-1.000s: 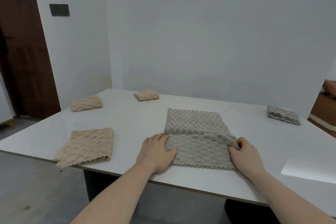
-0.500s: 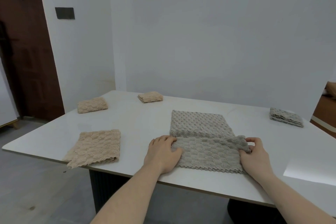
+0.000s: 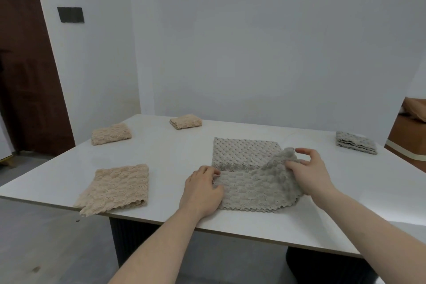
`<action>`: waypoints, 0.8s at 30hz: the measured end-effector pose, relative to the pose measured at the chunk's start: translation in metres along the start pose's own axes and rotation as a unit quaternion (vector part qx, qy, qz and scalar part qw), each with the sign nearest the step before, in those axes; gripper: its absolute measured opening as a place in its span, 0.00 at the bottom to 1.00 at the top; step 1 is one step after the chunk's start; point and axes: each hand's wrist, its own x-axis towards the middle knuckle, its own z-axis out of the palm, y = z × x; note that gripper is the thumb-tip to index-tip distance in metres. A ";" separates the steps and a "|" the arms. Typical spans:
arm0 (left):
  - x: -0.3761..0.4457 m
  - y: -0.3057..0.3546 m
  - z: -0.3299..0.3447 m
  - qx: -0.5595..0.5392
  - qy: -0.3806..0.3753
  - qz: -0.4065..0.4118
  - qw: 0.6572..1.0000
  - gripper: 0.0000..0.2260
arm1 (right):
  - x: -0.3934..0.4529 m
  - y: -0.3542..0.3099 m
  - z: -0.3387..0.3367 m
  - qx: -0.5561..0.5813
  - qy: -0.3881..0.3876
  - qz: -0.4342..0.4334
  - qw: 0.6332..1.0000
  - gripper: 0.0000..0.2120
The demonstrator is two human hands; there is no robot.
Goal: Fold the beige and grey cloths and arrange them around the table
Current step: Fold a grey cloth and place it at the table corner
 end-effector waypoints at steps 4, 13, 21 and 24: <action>0.000 0.000 -0.001 -0.017 0.012 0.001 1.000 0.16 | 0.004 -0.017 0.017 0.011 -0.033 0.012 0.999 0.22; 0.005 -0.002 -0.001 -0.114 0.043 -0.019 0.992 0.05 | -0.012 -0.022 0.071 0.010 -0.140 0.016 0.990 0.25; 0.005 -0.003 -0.004 -0.186 0.063 -0.042 0.980 0.14 | -0.030 -0.001 0.079 -0.066 -0.144 -0.136 0.978 0.16; 0.004 -0.002 -0.005 -0.185 0.066 -0.049 0.979 0.16 | -0.028 0.017 0.060 -0.137 -0.054 -0.234 0.961 0.10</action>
